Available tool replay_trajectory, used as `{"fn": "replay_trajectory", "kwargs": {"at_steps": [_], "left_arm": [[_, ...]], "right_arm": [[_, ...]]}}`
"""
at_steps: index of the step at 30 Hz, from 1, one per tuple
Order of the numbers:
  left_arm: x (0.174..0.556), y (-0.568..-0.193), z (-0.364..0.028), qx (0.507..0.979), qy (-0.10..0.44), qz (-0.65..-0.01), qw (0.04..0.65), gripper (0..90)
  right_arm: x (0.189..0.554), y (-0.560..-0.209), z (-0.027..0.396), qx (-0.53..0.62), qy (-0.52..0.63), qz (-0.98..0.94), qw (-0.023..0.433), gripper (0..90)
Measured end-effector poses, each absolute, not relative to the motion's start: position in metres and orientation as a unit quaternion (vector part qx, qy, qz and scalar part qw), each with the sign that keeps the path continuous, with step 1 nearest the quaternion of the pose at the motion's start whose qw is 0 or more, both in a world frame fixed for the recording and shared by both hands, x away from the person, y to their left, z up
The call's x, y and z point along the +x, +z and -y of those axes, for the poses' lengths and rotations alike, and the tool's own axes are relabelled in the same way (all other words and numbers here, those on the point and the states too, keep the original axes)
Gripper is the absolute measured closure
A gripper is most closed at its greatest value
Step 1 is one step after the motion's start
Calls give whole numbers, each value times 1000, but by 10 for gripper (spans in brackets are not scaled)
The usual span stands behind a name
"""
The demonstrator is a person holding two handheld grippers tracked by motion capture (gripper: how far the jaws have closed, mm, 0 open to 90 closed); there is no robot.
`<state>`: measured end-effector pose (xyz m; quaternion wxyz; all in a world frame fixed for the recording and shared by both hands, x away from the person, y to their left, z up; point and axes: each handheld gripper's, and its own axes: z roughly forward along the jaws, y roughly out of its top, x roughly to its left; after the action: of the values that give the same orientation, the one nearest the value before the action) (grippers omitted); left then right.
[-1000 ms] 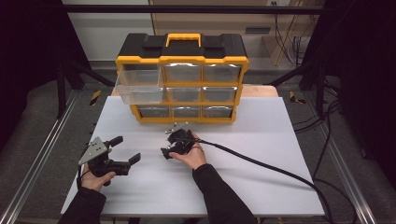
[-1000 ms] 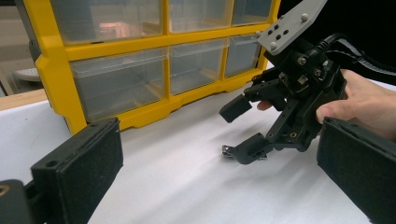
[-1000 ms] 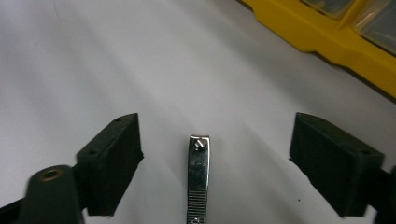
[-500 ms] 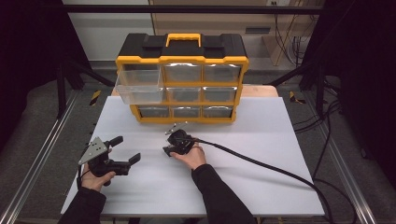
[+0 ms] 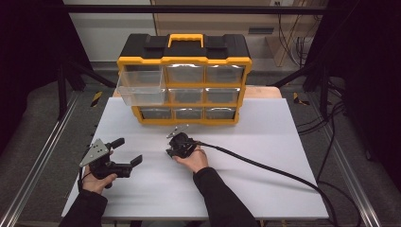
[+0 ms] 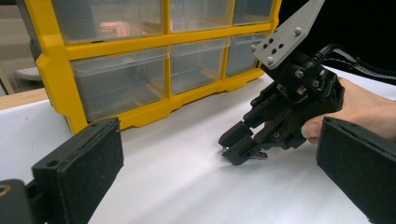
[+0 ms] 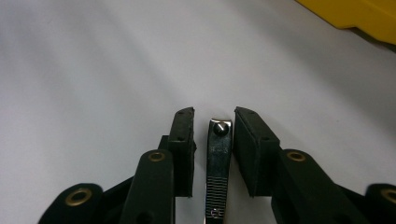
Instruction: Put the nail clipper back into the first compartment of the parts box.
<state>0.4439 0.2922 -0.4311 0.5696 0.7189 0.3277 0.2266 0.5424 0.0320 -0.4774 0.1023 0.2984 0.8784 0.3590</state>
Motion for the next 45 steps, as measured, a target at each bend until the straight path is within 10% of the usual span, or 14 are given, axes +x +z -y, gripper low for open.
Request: {"fn": "replay_trajectory", "kwargs": {"at_steps": [45], "left_arm": [[444, -432, -292, 721, 226, -329, 567, 9]], "right_arm": [[532, -438, -22, 294, 396, -865, 93, 796]]}}
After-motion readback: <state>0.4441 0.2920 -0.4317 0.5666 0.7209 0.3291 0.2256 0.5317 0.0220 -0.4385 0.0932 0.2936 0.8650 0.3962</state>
